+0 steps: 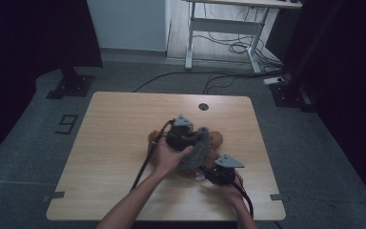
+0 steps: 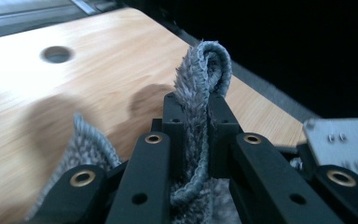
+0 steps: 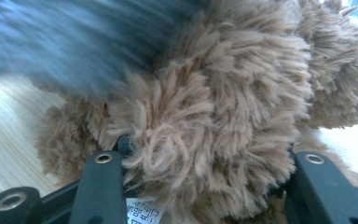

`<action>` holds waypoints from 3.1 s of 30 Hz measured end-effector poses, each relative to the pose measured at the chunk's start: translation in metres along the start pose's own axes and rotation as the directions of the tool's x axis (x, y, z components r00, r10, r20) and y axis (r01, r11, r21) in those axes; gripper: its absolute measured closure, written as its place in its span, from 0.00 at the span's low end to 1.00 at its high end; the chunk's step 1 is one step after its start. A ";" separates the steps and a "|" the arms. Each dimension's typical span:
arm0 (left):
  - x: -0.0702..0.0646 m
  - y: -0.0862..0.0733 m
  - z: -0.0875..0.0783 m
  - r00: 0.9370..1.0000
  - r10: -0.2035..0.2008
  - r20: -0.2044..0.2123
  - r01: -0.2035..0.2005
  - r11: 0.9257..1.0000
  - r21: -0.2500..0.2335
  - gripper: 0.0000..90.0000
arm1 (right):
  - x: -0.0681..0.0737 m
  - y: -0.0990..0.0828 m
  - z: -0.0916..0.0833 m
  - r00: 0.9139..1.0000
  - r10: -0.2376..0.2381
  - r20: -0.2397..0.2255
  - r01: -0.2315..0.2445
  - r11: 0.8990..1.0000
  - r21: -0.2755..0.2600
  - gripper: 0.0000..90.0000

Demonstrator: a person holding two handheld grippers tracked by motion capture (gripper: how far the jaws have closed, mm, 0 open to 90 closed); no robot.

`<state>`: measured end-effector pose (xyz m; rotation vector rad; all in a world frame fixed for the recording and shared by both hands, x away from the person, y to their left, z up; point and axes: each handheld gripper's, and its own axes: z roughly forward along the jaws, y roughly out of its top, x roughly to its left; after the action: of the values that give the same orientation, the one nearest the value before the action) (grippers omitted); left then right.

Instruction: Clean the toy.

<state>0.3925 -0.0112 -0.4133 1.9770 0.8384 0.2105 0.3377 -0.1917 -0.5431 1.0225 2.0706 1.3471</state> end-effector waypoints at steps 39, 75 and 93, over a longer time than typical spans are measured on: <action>0.117 -0.081 -0.089 0.939 -0.135 -0.317 0.144 0.990 0.003 0.89 | -0.002 -0.001 0.001 1.000 0.025 -0.005 -0.025 1.000 -0.002 0.54; 0.079 -0.069 -0.059 0.949 0.051 -0.312 -0.042 0.998 0.036 0.89 | 0.001 -0.001 0.002 1.000 0.010 0.009 -0.010 1.000 -0.007 0.54; 0.127 -0.119 -0.079 0.931 -0.126 -0.344 0.151 0.987 0.049 0.90 | -0.001 -0.002 0.002 0.999 0.033 0.004 -0.033 0.999 -0.014 0.54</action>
<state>0.3955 0.1628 -0.4922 1.9692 1.2193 0.4533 0.3390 -0.1917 -0.5458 1.0566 2.0465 1.3725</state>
